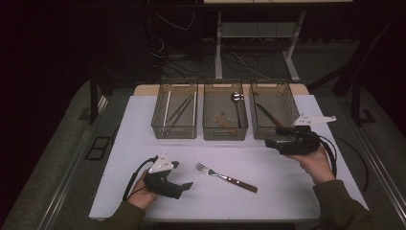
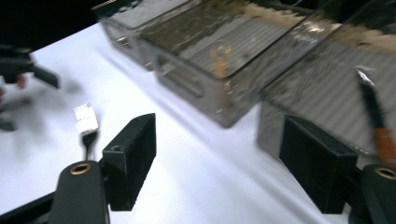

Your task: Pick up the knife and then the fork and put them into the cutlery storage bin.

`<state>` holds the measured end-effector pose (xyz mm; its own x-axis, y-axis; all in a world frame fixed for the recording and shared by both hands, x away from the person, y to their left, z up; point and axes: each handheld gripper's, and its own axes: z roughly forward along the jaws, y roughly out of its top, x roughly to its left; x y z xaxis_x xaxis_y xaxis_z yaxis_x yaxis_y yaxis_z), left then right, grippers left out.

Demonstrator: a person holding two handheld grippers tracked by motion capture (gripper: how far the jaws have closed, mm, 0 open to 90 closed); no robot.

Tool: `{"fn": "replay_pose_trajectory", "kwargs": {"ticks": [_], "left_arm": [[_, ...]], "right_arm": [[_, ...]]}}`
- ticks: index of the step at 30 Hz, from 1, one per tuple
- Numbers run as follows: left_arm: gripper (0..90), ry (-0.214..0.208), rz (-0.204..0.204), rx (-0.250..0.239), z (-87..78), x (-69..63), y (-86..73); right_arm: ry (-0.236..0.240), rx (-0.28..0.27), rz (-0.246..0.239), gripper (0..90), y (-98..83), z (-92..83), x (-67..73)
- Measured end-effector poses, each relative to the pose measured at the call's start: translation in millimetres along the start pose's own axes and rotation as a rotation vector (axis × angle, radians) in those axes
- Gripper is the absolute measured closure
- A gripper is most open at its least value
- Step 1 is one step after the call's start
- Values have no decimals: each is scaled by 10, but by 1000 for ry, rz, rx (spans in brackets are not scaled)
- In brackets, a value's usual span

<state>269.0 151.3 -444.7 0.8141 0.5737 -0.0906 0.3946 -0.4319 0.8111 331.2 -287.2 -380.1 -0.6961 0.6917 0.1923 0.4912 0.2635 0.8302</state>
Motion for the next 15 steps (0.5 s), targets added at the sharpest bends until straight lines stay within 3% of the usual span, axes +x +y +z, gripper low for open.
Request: {"fn": "replay_pose_trajectory", "kwargs": {"ticks": [11,15], "left_arm": [[97,0,12,-9,-9,-12,3],[97,1,13,-8,-7,-13,3]], "right_arm": [[70,48,-73,281,-189,125,297],[107,75,-99,321,-216,218,385]]}}
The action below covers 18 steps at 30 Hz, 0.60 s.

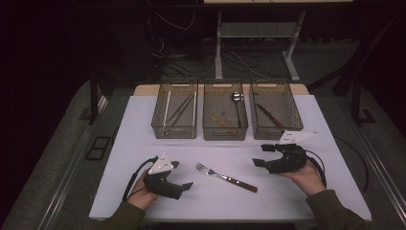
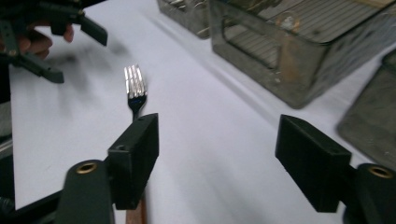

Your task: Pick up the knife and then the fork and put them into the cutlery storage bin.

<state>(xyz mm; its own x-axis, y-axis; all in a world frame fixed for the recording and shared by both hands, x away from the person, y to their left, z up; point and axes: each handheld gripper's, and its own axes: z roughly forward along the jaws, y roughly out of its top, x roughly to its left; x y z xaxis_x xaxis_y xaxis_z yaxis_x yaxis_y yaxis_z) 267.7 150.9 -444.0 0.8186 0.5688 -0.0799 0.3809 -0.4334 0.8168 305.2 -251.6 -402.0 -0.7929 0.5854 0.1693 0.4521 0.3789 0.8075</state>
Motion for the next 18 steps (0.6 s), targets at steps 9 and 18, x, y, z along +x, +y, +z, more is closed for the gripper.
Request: {"fn": "replay_pose_trajectory", "kwargs": {"ticks": [9,18], "left_arm": [[98,0,0,0,4,-3,-1],[98,0,1,3,7,-4,-1]], "right_arm": [[39,89,-54,374,29,198,188],[65,159,-96,469,67,342,353]]}}
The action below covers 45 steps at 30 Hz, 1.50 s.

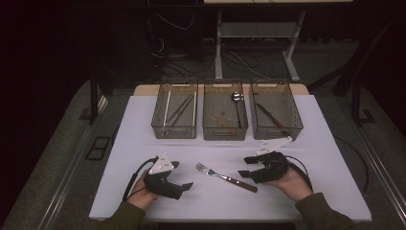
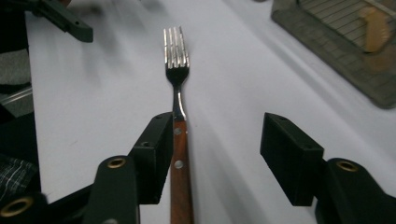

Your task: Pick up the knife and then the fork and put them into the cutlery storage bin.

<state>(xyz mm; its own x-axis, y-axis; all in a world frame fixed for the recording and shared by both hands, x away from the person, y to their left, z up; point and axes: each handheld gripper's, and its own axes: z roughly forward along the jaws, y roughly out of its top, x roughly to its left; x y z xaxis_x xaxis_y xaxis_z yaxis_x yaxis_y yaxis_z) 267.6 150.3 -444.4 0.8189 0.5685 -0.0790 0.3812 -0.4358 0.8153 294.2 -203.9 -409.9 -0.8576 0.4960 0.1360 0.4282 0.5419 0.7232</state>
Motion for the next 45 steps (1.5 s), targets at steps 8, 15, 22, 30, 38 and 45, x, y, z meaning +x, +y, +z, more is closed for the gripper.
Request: {"fn": "replay_pose_trajectory", "kwargs": {"ticks": [8,15,22,30,38,45], "left_arm": [[98,1,1,2,3,0,0],[98,-1,-4,3,3,3,-3],[99,0,0,3,8,9,-3],[98,-1,4,5,8,5,0],[99,-4,7,-1,7,3,3],[99,-4,1,-1,7,0,2]], "right_arm": [[19,88,-26,554,72,150,132],[30,203,-76,615,158,325,184],[26,325,-133,651,265,471,198],[13,470,-171,692,378,642,233],[-29,617,-214,717,535,764,308],[-71,696,-224,732,607,846,364]]}}
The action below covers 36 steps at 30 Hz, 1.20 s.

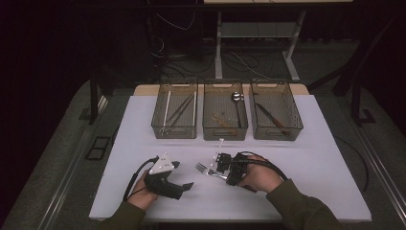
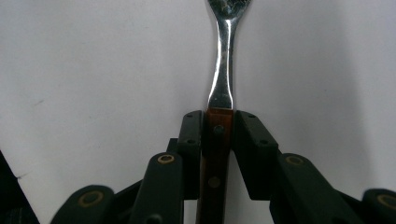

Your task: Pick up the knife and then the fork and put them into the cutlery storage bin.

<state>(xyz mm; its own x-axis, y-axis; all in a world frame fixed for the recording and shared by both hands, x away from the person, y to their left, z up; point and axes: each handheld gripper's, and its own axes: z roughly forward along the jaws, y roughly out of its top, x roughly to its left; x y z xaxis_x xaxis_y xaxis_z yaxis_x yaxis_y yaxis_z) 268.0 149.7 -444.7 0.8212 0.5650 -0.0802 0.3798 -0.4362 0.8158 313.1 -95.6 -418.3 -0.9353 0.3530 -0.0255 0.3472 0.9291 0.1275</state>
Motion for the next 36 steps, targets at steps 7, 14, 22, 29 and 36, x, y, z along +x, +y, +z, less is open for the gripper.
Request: {"fn": "replay_pose_trajectory", "kwargs": {"ticks": [7,14,22,29,36], "left_arm": [[99,-2,1,-1,1,-2,0],[99,-2,2,3,1,2,0],[99,-1,1,4,2,3,-1],[99,-5,2,-3,0,-1,0],[99,-7,1,-6,-3,2,0]], "right_arm": [[-19,1,3,774,-1,-4,21],[9,-57,20,776,-96,-19,-19],[44,-174,68,776,-320,-99,-128],[74,-269,121,776,-501,-165,-240],[102,-368,171,776,-614,-212,-331]]}}
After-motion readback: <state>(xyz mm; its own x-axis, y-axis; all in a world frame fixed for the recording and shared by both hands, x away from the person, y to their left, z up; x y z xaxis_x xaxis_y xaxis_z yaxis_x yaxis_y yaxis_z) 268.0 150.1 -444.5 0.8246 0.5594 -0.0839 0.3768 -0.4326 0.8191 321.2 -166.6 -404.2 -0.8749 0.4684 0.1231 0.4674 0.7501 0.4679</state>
